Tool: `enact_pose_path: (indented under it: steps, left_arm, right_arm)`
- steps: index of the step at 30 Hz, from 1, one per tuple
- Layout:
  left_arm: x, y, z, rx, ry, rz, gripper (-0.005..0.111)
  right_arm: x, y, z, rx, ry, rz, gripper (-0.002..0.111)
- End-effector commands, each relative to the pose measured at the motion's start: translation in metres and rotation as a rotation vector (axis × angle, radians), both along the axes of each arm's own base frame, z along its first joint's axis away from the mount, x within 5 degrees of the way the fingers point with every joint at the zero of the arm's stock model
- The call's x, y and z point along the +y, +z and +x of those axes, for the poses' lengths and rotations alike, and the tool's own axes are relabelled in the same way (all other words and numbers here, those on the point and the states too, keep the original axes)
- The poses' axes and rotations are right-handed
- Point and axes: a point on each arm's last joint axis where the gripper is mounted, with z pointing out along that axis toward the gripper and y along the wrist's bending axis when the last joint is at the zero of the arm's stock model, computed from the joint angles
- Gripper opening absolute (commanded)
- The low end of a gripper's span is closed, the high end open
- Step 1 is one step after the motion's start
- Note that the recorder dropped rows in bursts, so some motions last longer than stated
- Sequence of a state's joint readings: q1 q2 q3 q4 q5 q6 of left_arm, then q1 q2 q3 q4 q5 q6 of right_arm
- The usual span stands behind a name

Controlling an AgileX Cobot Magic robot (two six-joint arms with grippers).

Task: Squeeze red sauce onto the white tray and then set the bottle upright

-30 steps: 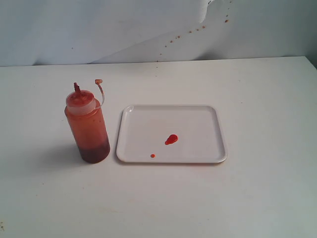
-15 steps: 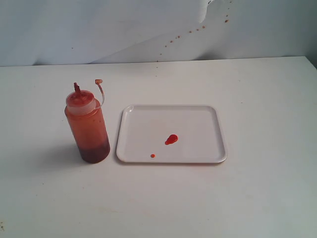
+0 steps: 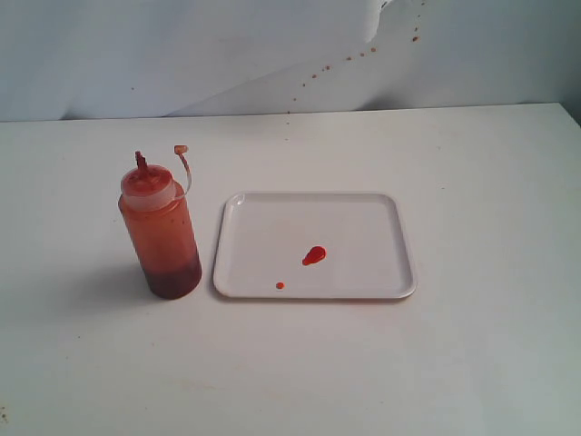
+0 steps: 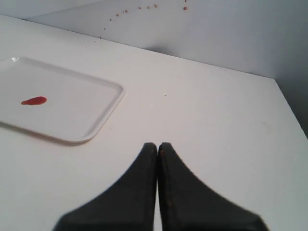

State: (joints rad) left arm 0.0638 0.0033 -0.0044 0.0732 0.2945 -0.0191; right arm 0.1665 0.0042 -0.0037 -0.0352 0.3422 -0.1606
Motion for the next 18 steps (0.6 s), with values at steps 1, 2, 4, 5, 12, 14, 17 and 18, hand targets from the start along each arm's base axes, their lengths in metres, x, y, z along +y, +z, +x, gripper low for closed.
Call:
enact_pose_path:
  steps: [1,2,4,5,12,14,17,18]
  left_arm:
    - [-0.0001,-0.0008,0.0,-0.005,0.001,-0.007,0.0]
    - [-0.0001,-0.0008,0.0,-0.005,0.001,-0.007,0.0]
    - [-0.0001,-0.0008,0.0,-0.005,0.001,-0.007,0.0]
    - [-0.0001,-0.0008,0.0,-0.005,0.001,-0.007,0.0]
    - [-0.0001,-0.0008,0.0,-0.005,0.001,-0.007,0.0]
    - [-0.0001,-0.0008,0.0,-0.005,0.001,-0.007,0.0]
    - [-0.0001,-0.0008,0.0,-0.005,0.001,-0.007,0.0]
    - [-0.0001,-0.0008,0.0,-0.005,0.001,-0.007,0.0]
  right_arm:
    - [0.0003,-0.0002,0.0,-0.007,-0.003,0.021,0.0]
    - [0.0003,-0.0002,0.0,-0.005,-0.007,0.036,0.0]
    - [0.0003,-0.0002,0.0,-0.002,-0.012,0.056,0.0]
    - [0.0003,-0.0002,0.0,0.001,-0.016,0.072,0.0]
    - [0.0003,-0.0002,0.0,0.002,-0.019,0.08,0.0]
    - [0.0002,-0.0002,0.0,0.002,-0.021,0.081,0.0]
    - [-0.001,-0.0002,0.0002,0.001,-0.044,0.081,0.0]
    - [-0.0017,-0.0002,0.0003,0.001,-0.057,0.081,0.0]
